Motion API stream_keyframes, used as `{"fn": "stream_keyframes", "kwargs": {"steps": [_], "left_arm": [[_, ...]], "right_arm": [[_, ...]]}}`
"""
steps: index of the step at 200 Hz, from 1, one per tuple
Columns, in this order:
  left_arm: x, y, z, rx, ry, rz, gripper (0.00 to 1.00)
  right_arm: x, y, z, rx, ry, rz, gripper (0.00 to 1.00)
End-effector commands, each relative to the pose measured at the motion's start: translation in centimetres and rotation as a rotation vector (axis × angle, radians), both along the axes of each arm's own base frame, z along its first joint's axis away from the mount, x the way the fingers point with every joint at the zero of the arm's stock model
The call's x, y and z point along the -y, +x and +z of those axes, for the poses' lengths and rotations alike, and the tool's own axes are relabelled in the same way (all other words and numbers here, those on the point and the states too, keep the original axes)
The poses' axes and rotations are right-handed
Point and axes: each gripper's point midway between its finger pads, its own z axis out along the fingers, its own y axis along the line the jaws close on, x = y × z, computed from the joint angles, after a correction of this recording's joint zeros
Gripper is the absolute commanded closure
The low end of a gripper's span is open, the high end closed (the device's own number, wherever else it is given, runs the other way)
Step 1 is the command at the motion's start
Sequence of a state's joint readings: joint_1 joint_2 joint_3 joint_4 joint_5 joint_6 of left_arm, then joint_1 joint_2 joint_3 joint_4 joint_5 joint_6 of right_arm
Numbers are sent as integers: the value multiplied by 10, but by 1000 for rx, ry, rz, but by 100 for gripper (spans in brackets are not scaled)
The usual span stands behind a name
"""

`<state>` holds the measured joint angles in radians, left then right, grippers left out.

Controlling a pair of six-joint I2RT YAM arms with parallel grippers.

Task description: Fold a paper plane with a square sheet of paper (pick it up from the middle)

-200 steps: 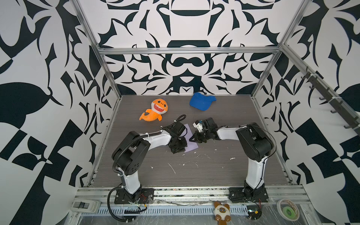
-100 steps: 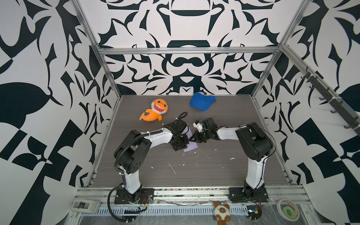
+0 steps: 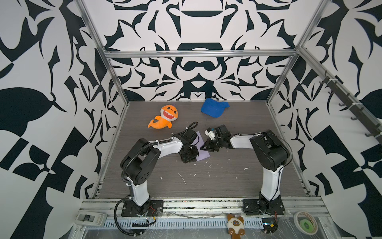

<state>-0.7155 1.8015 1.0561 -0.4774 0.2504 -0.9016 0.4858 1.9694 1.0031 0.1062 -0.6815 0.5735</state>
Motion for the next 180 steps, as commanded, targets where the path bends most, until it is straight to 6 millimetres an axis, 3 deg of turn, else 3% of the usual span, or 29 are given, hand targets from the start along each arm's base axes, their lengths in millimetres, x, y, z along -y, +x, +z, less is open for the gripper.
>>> {"fn": "stream_keyframes", "kwargs": {"steps": [1,32,68,100,133,180], "left_arm": [[-17,-10,11,-18,49,-18,94],[0,27,44,112,-76,18,92],[9,62,54,175,-151,88,84],[8,75,36,171,-107,95,84],[-1,80,16,156,-55,111,90],[-9,77,1,140,-5,113,92]], "right_arm": [[24,-9,-37,-75,-146,-61,100],[14,-3,-18,-50,-82,-59,100],[0,10,18,6,24,-67,100],[-6,17,38,42,73,-78,95],[3,20,47,68,75,-123,88],[17,20,37,47,42,-187,64]]}}
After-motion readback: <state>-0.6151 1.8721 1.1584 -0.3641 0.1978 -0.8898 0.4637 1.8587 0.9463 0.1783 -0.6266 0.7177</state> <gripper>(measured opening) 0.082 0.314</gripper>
